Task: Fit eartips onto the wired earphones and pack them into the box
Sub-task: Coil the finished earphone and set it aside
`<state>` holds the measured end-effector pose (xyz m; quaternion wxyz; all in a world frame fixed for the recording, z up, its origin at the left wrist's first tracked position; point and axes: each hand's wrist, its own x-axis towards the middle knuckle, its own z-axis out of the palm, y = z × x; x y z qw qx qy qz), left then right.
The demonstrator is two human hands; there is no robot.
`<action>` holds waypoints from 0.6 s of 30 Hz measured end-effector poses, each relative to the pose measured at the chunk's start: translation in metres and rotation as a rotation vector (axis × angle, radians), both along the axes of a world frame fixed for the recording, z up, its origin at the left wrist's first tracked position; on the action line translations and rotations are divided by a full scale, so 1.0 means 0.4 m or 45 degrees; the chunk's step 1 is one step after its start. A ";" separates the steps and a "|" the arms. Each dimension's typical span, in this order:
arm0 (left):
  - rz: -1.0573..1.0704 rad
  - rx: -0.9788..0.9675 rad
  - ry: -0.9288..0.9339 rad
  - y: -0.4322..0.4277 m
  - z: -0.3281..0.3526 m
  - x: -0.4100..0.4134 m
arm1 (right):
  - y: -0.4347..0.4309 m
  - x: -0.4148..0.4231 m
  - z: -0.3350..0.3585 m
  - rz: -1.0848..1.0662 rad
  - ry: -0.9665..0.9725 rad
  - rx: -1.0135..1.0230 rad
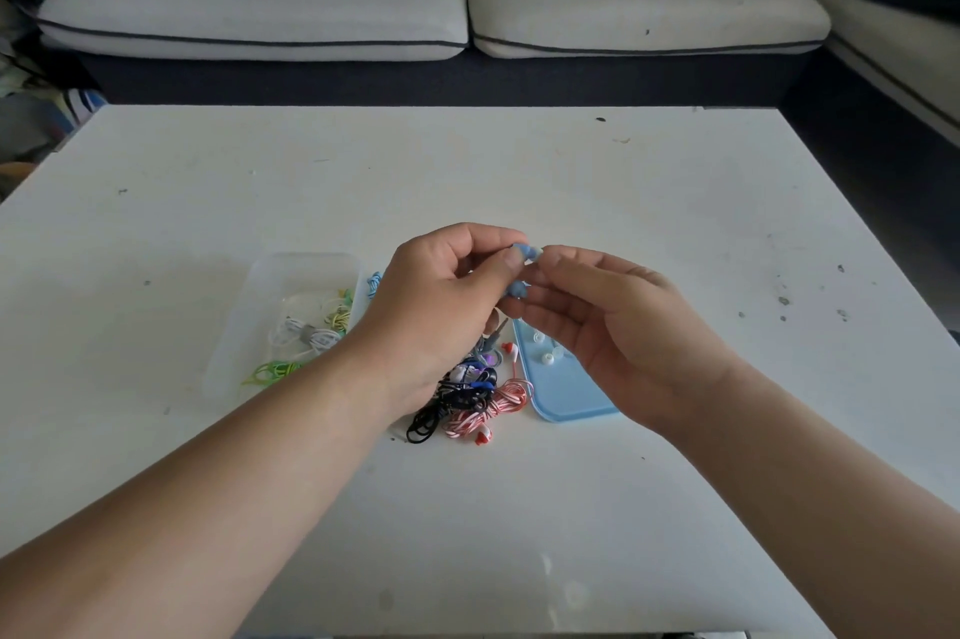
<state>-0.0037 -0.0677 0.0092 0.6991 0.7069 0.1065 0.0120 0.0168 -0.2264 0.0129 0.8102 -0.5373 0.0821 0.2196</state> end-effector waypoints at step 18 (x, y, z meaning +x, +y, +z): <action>-0.066 -0.046 -0.008 -0.001 0.010 -0.004 | -0.026 0.020 -0.011 0.111 -0.093 -0.056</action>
